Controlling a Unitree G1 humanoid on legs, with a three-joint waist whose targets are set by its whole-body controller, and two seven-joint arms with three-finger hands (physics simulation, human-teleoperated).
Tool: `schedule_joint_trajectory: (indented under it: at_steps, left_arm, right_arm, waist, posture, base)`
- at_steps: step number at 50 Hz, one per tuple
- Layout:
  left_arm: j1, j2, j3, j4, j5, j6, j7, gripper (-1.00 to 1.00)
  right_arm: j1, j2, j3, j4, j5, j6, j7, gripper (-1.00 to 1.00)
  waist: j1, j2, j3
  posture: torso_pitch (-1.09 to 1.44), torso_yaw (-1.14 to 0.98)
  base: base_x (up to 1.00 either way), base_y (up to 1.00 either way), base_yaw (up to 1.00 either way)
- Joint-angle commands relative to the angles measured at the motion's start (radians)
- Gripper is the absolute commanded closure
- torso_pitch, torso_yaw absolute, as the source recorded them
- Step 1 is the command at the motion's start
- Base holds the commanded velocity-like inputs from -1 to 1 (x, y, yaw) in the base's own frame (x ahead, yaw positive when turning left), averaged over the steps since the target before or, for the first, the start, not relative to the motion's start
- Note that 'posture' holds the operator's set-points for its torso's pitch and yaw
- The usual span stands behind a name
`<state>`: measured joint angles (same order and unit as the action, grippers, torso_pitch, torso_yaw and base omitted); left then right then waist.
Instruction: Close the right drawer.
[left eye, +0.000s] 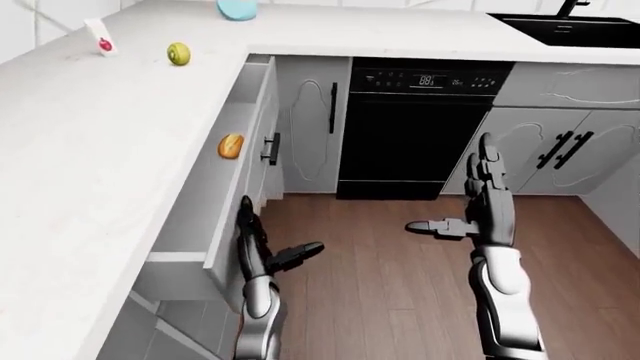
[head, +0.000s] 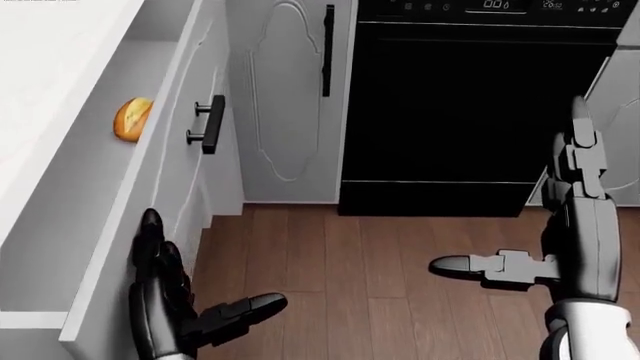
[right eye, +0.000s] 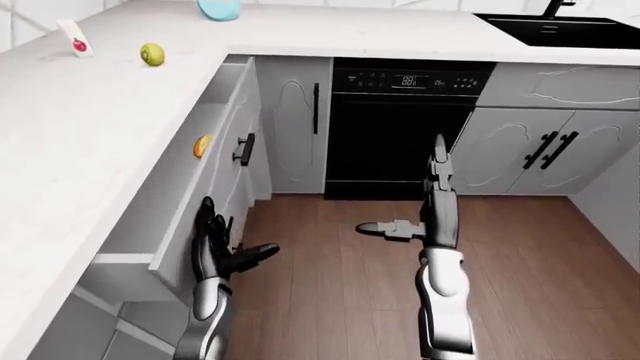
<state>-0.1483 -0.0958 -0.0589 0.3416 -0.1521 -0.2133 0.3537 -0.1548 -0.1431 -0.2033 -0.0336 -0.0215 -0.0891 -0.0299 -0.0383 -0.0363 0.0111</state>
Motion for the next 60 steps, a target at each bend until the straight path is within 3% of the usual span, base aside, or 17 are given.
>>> schedule_joint_trajectory:
  at_steps: [1, 15, 41, 50, 60]
  left_arm:
    - [0.005, 0.017, 0.066, -0.048, -0.033, -0.049, 0.065, -1.0]
    - [0.053, 0.039, 0.092, -0.131, -0.049, -0.04, 0.083, -1.0]
    - [0.173, 0.07, 0.19, -0.32, -0.123, 0.002, 0.11, -1.0]
    - [0.214, 0.086, 0.262, -0.396, -0.175, 0.019, 0.118, -1.0]
    - [0.226, 0.088, 0.291, -0.421, -0.183, 0.025, 0.118, -1.0]
  right_arm:
    - [-0.022, -0.009, -0.007, -0.04, 0.0, -0.03, -0.003, -1.0]
    - [-0.022, -0.009, -0.006, -0.037, 0.001, -0.032, -0.003, -1.0]
    - [-0.024, -0.009, -0.005, -0.033, -0.005, -0.036, -0.004, -1.0]
    - [-0.024, -0.01, -0.005, -0.032, -0.005, -0.035, -0.004, -1.0]
    - [-0.025, -0.011, -0.006, -0.034, -0.006, -0.033, -0.004, -1.0]
  waist:
    - [0.014, -0.004, -0.019]
    - [0.016, 0.0, -0.015]
    - [0.007, 0.009, 0.003]
    - [0.004, 0.011, 0.007]
    - [-0.001, 0.012, 0.011]
  posture:
    - [0.0, 0.0]
    - [0.0, 0.0]
    - [0.0, 0.0]
    - [0.0, 0.0]
    - [0.0, 0.0]
  base:
    - [0.0, 0.0, 0.0]
    - [0.0, 0.0, 0.0]
    - [0.0, 0.0, 0.0]
    - [0.0, 0.0, 0.0]
    - [0.0, 0.0, 0.0]
